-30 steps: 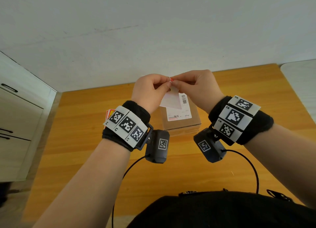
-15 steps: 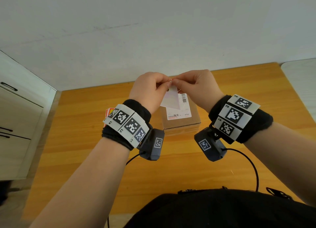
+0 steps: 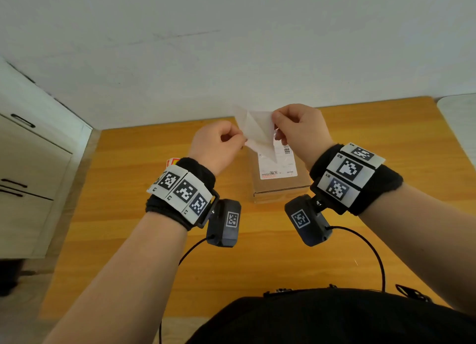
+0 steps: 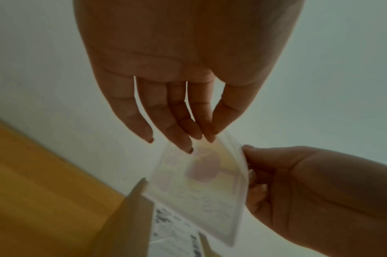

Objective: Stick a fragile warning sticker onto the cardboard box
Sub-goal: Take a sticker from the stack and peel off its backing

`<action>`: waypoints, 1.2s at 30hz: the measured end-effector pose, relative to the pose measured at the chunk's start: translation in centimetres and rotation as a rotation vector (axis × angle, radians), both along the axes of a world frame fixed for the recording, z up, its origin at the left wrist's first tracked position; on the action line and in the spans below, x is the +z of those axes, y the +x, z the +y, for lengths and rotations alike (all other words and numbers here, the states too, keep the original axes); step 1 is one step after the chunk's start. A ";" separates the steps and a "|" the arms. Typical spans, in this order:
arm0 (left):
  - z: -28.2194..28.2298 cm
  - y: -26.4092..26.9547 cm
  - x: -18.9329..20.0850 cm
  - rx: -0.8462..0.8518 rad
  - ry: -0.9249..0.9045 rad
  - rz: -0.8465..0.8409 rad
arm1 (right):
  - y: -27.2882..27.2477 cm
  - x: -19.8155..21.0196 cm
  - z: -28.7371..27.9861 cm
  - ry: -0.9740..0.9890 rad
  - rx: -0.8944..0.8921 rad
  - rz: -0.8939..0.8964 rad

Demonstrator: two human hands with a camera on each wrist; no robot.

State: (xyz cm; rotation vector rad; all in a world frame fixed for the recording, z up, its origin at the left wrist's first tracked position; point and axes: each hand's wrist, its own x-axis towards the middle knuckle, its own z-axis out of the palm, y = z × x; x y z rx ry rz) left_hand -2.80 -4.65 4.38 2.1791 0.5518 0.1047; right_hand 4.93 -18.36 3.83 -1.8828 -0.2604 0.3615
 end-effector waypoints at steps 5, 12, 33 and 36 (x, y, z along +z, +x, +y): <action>3.4 -3.0 -2.4 0.142 -0.036 0.163 | -0.9 -1.2 2.2 0.021 -0.012 0.048; 7.9 -8.1 -6.1 0.258 0.001 0.387 | -2.4 -2.7 5.5 -0.028 -0.074 0.140; 14.0 -12.5 -10.6 -0.062 0.282 0.829 | -4.3 -4.0 10.4 -0.033 -0.214 0.088; 13.9 -11.9 -9.5 -0.045 0.286 0.768 | -4.7 -4.2 10.5 -0.019 -0.176 0.085</action>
